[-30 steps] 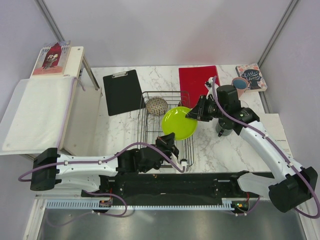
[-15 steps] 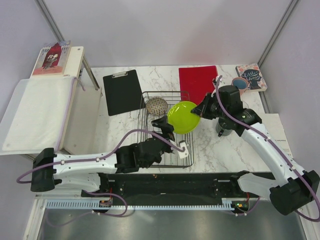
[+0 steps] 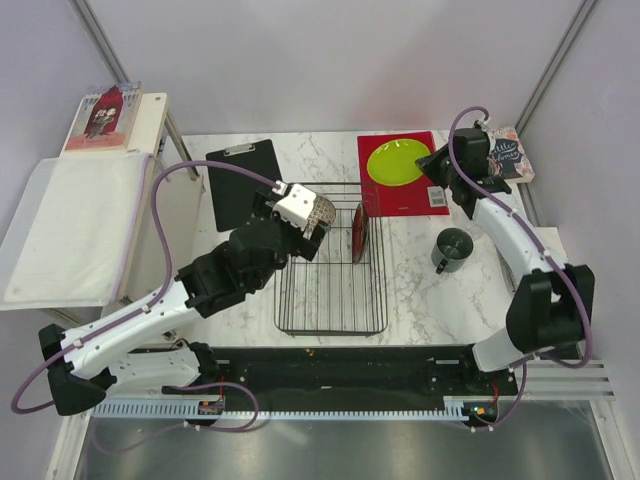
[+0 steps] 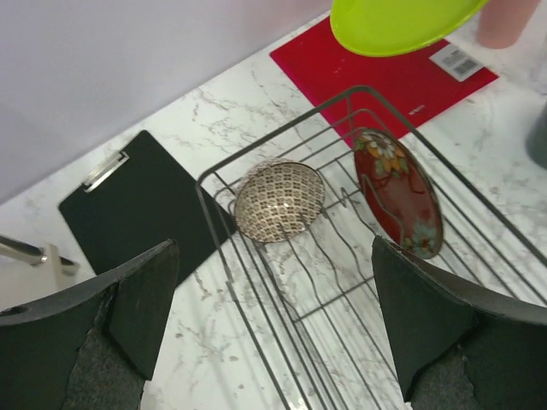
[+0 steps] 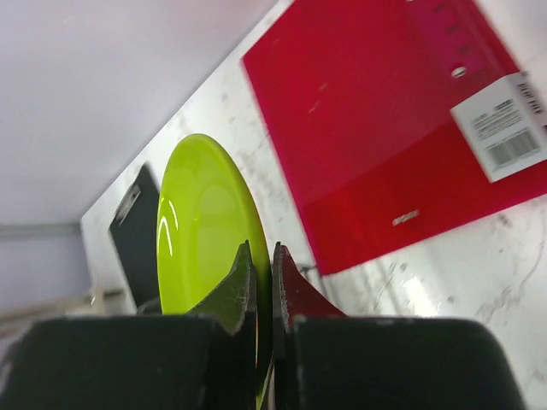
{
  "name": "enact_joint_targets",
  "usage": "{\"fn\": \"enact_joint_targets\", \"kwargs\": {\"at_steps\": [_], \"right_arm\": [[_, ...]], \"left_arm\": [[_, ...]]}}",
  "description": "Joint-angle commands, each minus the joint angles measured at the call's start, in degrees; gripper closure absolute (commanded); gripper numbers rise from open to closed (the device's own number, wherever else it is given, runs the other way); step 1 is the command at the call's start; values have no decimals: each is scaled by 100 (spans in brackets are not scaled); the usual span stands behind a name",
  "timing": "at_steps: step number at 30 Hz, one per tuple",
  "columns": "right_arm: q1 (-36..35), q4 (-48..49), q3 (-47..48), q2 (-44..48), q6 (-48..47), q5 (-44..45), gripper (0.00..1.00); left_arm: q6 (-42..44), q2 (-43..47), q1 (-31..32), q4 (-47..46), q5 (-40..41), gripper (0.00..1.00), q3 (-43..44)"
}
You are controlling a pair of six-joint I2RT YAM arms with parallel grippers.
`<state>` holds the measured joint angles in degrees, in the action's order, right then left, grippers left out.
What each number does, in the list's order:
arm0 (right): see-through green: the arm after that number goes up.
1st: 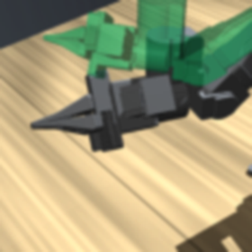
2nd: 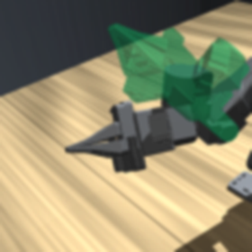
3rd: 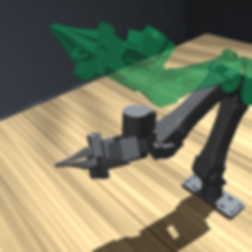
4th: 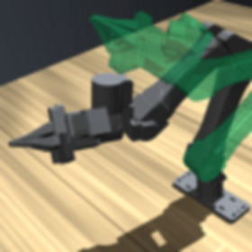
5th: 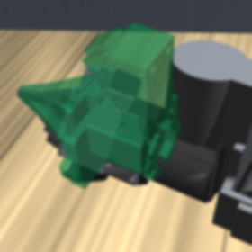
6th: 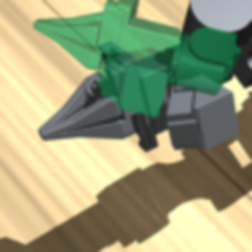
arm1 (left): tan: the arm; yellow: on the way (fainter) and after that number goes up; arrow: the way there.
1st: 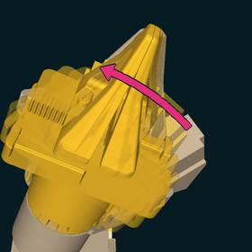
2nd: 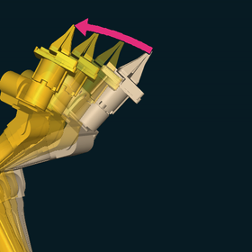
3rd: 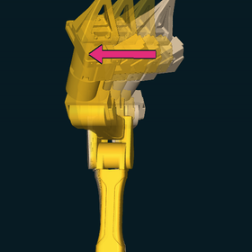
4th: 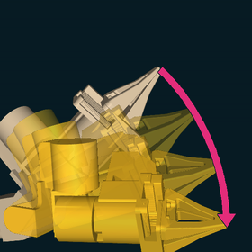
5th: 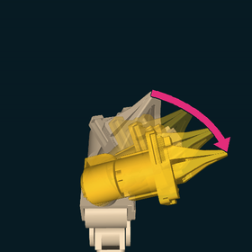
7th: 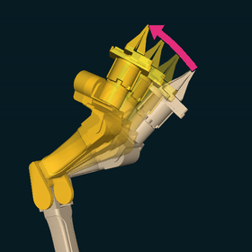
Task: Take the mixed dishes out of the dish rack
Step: Place the plate at the center of the board.
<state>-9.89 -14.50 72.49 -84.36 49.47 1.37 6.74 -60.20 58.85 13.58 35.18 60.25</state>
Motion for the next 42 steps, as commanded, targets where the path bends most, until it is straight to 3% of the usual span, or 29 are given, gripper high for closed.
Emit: {"fn": "enact_joint_targets", "kwargs": {"at_steps": [1,8,15,25,26,30,42], "right_arm": [[101,982,361,-781,450,865,100],[110,958,1425,-2189,203,391,100],[119,993,1882,-2997,308,663,100],[119,-271,3393,-4079,98,514,100],[110,-316,3429,-4115,72,496,98],[119,-501,3535,-4238,-52,452,73],[119,-598,3071,-3686,-105,426,53]], "left_arm": [[-1017,289,4,364,-327,1,-92],[-1035,413,-31,373,-310,1,-400],[-1078,317,-75,347,-380,1,-488],[-1087,27,-137,391,-556,1,-356],[-1079,9,-137,382,-556,1,-347],[-1096,-97,-155,391,-608,1,-312],[-1219,-176,-172,461,-732,1,-294]]}}
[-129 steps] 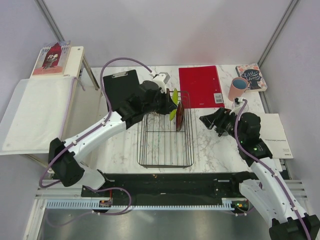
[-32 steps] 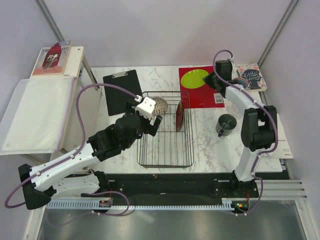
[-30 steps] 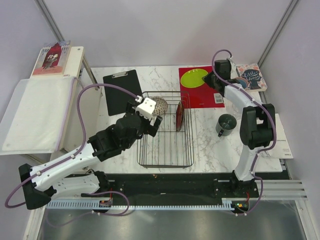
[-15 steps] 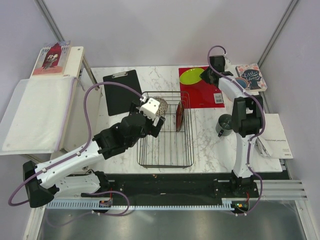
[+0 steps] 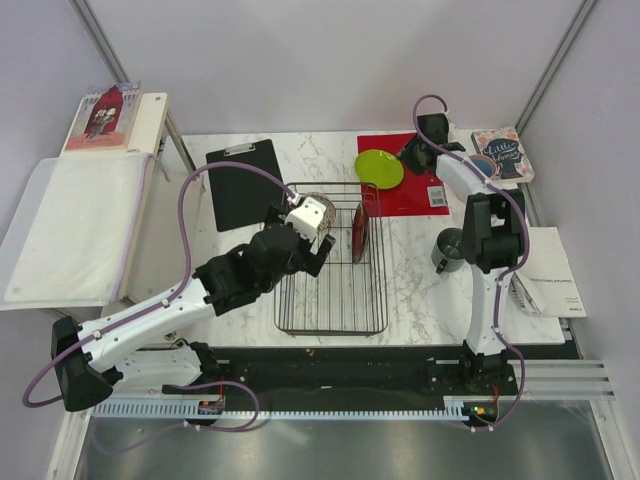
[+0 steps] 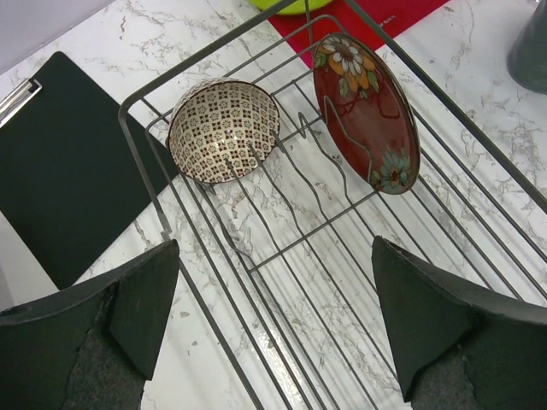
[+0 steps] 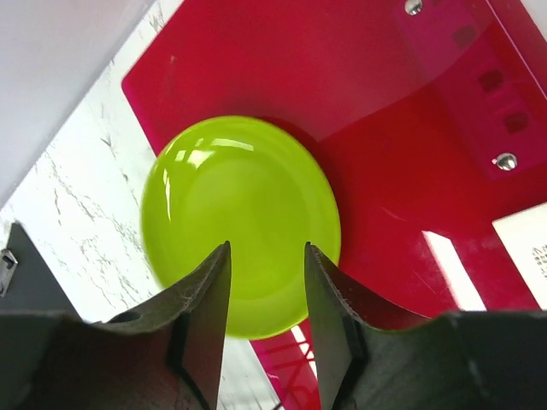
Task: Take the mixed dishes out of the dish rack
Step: Place the plate at the center of the board, then pick up the plate from the dish rack.
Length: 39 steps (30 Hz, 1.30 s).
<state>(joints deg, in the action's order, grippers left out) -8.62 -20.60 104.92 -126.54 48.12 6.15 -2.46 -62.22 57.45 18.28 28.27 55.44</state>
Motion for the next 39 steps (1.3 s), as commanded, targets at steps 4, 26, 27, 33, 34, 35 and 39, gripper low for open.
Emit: {"fn": "enact_joint_targets", "kwargs": {"at_steps": [4,26,27,33,34,35,39], "right_arm": [[-25,528,-919,1270,285,-359,52],[-1440,2096,-4937,5876,339,-1819,50],[-1440,2043,-4999,5930,286,-1811,50],[-1440,1691,-5192,6290,128,-1811,50],[-1432,1665,-5219,6334,102,-1802,50],[-1440,1638,-5236,6404,93,-1784,50],[-1440,1472,-5263,6642,57,-1732,50]], "left_arm": [[-360,-1,-32,-18,-137,1,204],[237,-1556,3,-1748,-902,1,415],[237,-1679,3,-1801,-902,1,450],[237,-2233,3,-2267,-859,1,670],[237,-2347,3,-2320,-850,1,679],[237,-2426,3,-2434,-850,1,687],[237,-2857,-6,-2584,-666,1,827]]}}
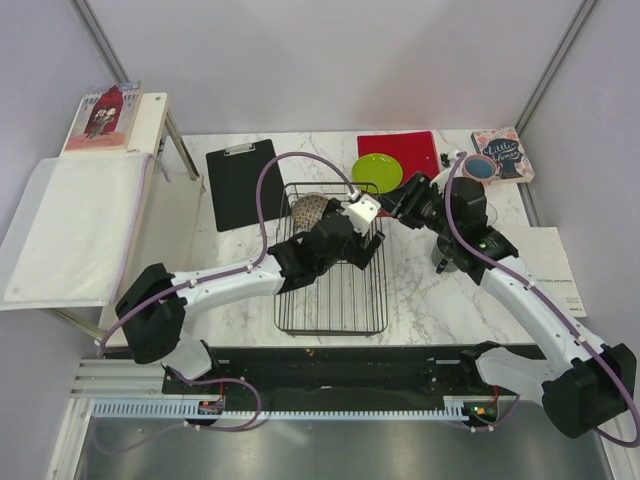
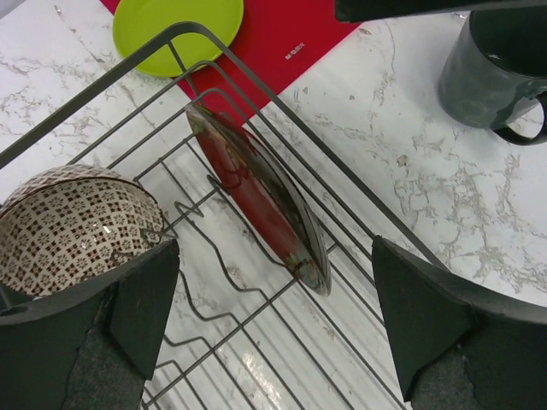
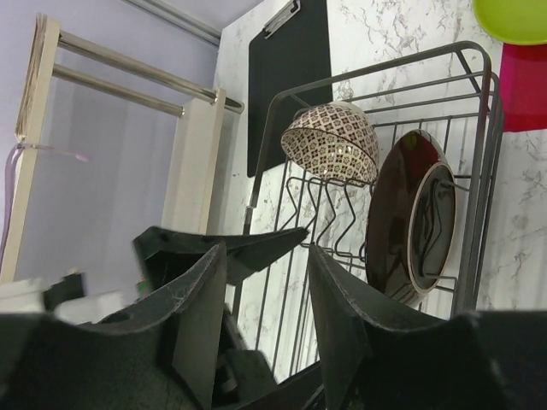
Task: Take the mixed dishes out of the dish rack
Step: Pick up the plate from the dish rack.
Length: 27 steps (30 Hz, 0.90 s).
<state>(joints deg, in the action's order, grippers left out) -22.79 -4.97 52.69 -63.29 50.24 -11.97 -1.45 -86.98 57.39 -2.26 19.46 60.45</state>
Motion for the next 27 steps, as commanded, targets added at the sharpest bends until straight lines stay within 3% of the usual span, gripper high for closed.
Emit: {"fn": "enact_joint_targets", "kwargs": {"at_steps": [1,7,10,11,16,23,27], "right_arm": [[-15,-109,-39,378,-163,98,50],[-24,-355,101,809,-304,317,49],[-24,-513,137,844,-401,370,49],[-24,-522,137,827,-418,370,49],[-24,-549,40,792,-401,370,49],[-24,-557,119,730,-436,397,49],[-24,-549,110,739,-427,423,49]], "left_arm": [[137,-494,1,-512,277,1,380],[40,-1110,-70,-494,462,6,591],[22,-1304,-70,-477,400,26,670],[5,-1330,-70,-460,374,37,679],[-30,-1348,-70,-424,330,57,627],[-100,-814,-122,-354,32,98,354],[-592,-250,-438,-389,-539,98,-23]]}}
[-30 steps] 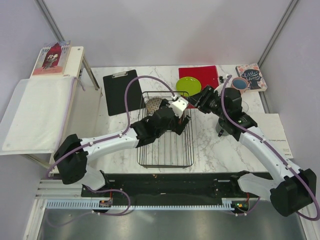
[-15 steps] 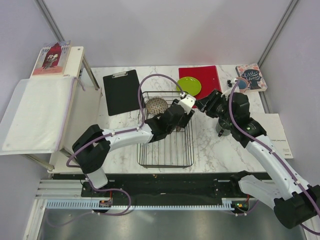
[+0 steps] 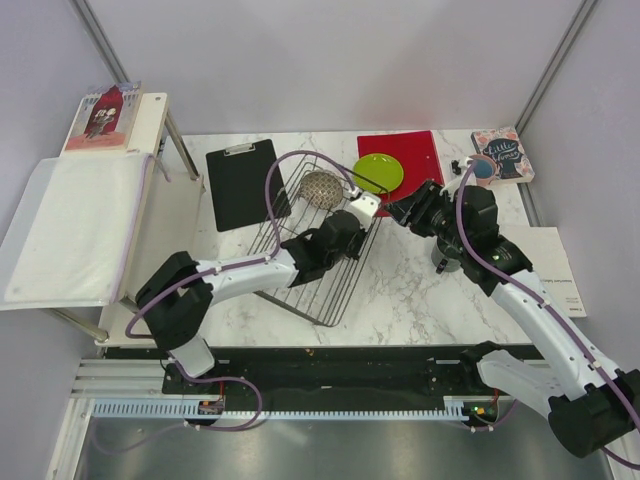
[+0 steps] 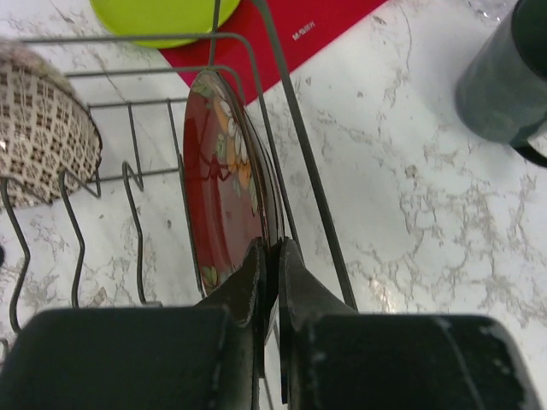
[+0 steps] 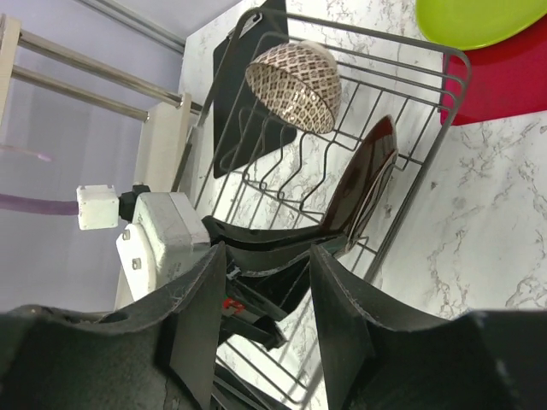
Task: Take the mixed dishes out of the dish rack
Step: Pick up the plate from the dish rack.
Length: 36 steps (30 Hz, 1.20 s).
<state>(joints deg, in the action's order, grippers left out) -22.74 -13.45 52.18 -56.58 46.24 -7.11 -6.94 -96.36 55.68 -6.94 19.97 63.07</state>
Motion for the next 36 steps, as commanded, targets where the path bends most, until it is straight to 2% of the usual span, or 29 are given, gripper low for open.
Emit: {"fn": "enact_joint_targets", "kwargs": {"at_steps": [1,11,23,28,32,36], "right_arm": [[-29,299,161,68,-27,-53,49],[-29,291,46,15,-36,8,49],[-29,291,-138,-11,-80,35,49],[-29,291,-165,24,-106,61,49],[-29,291,-191,59,-115,79,49],[-28,291,-226,103,-141,87,49]], "left_arm": [[-201,775,-329,61,-721,98,-347],[-606,1084,-497,184,-1451,98,-427],[-2135,1522,-672,-290,-2294,98,-778],[-2460,1743,-760,-563,-2252,98,-963],[-2865,1971,-1084,-878,-2225,98,-1357],[-3357,2243,-1603,-1397,-2602,98,-1788]]}}
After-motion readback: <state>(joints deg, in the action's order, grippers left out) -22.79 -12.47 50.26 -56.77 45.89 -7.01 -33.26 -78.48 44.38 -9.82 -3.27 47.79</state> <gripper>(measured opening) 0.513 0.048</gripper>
